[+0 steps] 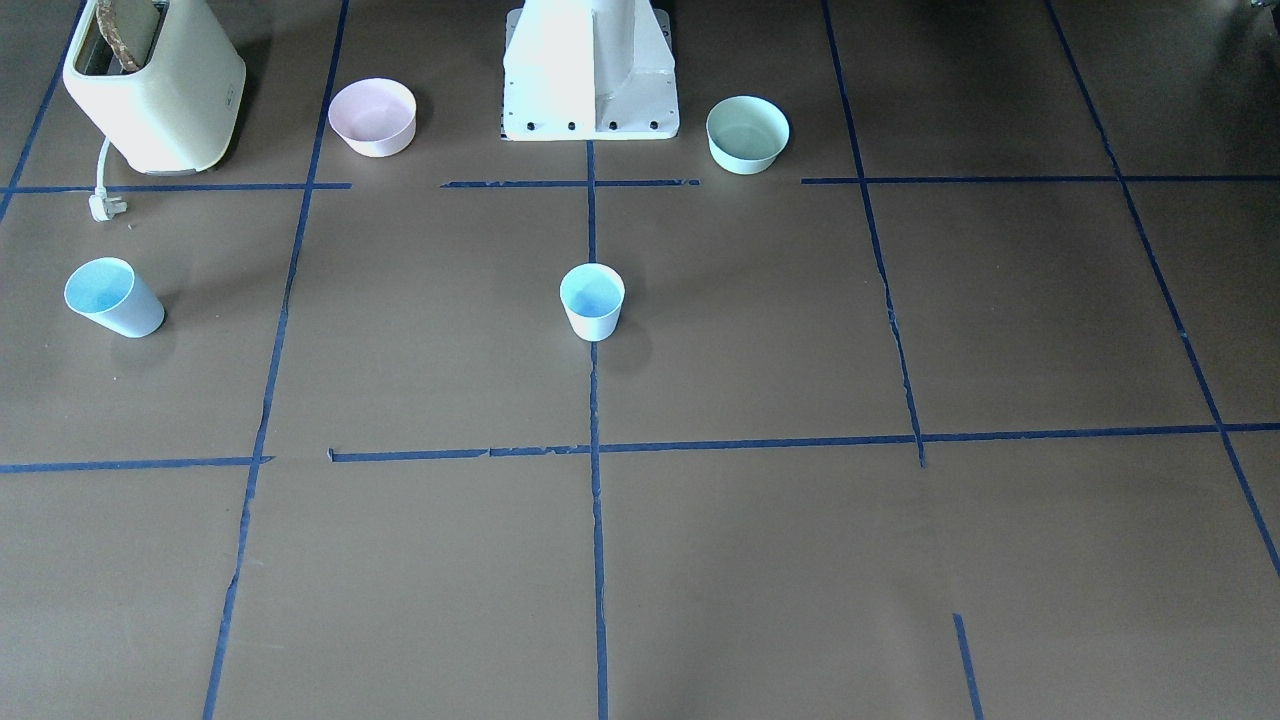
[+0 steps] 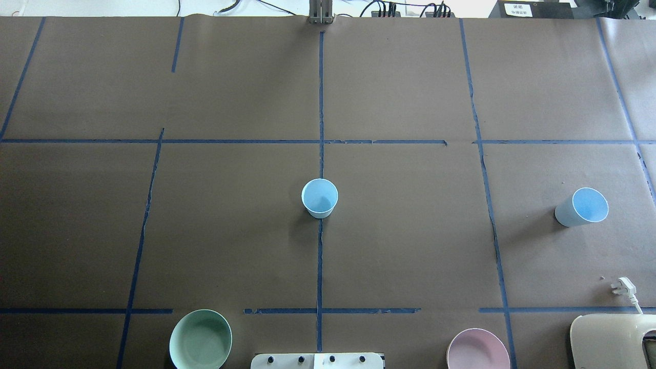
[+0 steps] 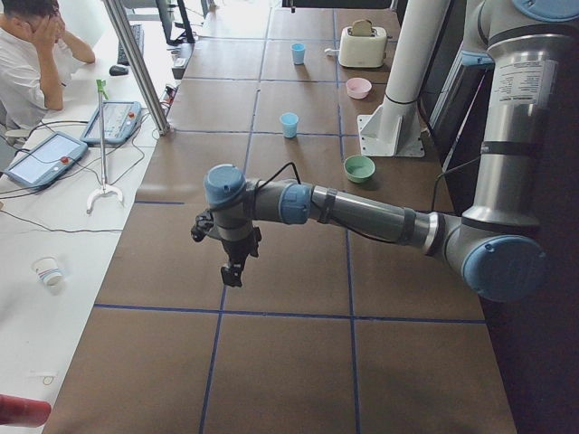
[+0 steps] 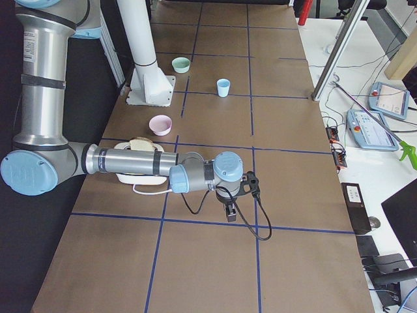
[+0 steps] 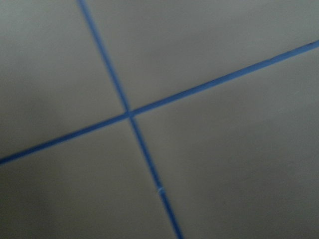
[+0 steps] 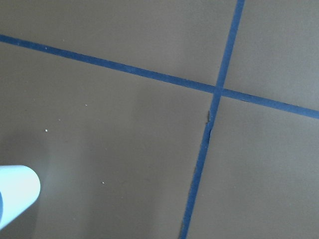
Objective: Stack blue cups with both arms
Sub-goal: 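Open the left gripper and withdraw the left arm out of view, then lower the right gripper onto the other light blue cup and grasp it, then carry the cup with the right gripper and lower it into the center cup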
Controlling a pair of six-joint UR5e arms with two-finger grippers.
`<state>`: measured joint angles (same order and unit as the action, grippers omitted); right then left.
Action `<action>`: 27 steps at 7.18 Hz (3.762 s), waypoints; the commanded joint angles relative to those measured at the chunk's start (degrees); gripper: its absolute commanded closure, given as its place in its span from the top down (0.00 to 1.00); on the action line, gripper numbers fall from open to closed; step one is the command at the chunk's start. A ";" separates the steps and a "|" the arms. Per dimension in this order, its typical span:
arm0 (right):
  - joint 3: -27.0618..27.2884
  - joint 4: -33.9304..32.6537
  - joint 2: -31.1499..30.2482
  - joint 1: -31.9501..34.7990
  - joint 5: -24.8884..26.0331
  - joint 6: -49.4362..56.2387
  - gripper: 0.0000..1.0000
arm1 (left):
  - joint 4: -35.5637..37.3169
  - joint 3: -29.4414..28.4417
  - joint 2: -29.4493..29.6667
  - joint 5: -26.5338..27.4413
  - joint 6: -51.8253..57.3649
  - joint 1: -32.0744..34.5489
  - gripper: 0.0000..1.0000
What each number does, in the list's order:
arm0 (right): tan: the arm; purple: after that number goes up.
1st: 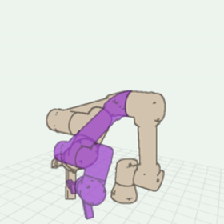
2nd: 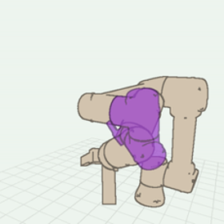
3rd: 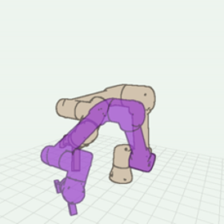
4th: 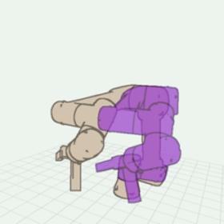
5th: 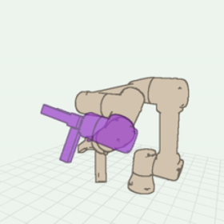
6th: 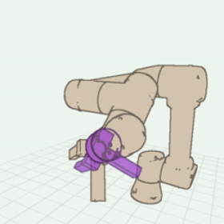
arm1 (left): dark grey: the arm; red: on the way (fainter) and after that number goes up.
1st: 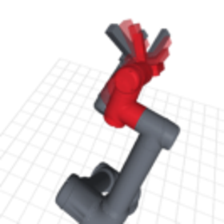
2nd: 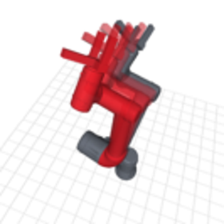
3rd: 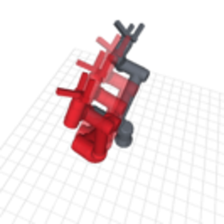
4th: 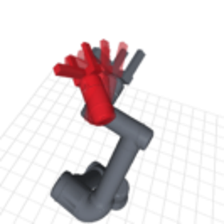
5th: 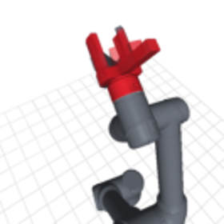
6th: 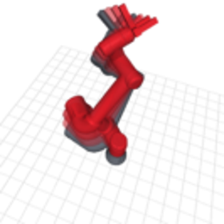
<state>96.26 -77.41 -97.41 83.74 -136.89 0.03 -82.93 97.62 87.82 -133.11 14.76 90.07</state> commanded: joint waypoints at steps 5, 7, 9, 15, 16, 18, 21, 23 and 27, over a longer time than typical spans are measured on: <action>2.18 20.89 -2.42 -18.08 4.17 -34.40 1.00 | -0.83 -0.15 -1.08 -3.91 -1.66 0.81 1.00; 2.18 20.90 -3.40 -22.38 7.51 -34.40 1.00 | -0.83 -0.24 -1.16 -4.18 -1.66 0.81 1.00; 2.97 21.77 -3.92 -23.97 7.51 -34.40 1.00 | -0.83 -0.50 -1.16 -4.09 -1.66 0.81 1.00; 2.97 22.48 -4.19 -28.28 12.08 -34.57 0.03 | -0.83 -0.50 -1.16 -4.09 -1.66 0.81 1.00; 3.23 22.48 -3.84 -28.28 11.39 -34.66 0.00 | -0.83 -0.50 -1.08 -4.18 -1.66 0.81 1.00; 7.52 19.34 -2.44 -28.46 9.03 -37.10 0.00 | -0.83 -0.41 -1.08 -4.70 -1.66 0.81 1.00; 10.97 -0.85 19.80 -34.29 8.99 -54.25 0.00 | -0.83 -0.41 -1.08 -5.23 -1.66 0.72 1.00; 7.31 -12.44 38.16 -45.46 19.50 -71.14 0.00 | -0.83 -0.59 -1.08 -5.32 -1.75 0.72 1.00; -4.15 -14.52 56.19 -51.92 25.53 -88.89 0.00 | -0.83 -0.94 -1.08 -5.32 -1.75 0.72 1.00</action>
<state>92.94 -91.70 -42.66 32.56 -112.11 -86.88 -83.76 96.77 86.75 -138.43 13.01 90.79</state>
